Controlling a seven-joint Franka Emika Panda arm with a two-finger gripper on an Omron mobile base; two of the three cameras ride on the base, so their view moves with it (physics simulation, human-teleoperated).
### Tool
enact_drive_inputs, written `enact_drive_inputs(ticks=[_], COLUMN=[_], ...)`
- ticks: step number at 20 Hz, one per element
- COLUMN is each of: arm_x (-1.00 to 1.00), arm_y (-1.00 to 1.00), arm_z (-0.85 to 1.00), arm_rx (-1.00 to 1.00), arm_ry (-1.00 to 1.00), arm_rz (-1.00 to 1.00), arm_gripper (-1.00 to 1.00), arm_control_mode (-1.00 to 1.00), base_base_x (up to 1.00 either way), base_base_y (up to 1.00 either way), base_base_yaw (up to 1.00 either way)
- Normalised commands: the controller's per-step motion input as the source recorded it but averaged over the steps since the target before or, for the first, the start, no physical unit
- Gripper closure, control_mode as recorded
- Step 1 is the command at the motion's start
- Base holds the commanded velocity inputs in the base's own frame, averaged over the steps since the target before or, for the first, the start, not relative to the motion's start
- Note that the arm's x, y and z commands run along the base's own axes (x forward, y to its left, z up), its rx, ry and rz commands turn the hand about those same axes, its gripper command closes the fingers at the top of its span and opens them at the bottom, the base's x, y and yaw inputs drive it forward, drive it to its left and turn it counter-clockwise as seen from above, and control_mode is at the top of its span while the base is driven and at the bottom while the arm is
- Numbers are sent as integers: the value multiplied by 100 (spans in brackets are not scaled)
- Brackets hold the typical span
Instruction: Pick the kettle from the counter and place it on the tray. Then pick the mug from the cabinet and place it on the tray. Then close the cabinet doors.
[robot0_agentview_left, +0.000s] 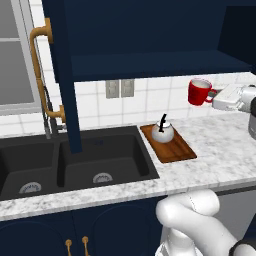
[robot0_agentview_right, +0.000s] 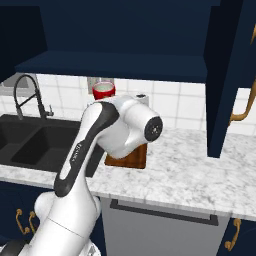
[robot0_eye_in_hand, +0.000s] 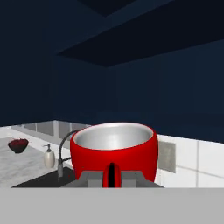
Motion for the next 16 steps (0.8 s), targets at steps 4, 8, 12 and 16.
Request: enact_drive_inputs(ticks=[4, 8, 12, 16], arm_x=[-11, -2, 8, 27], arm_y=[-15, -8, -8, -24], arm_z=[-59, -59, -61, -63], arm_rx=[-2, -1, -3, -2], arm_ry=[0, 0, 1, 0], arm_rz=[13, 10, 6, 7], arm_gripper=[100, 100, 100, 100], arm_control_mode=[-100, -100, -100, -100], base_base_x=[0, 0, 0, 0], base_base_y=[0, 0, 0, 0], base_base_yaw=[0, 0, 0, 0])
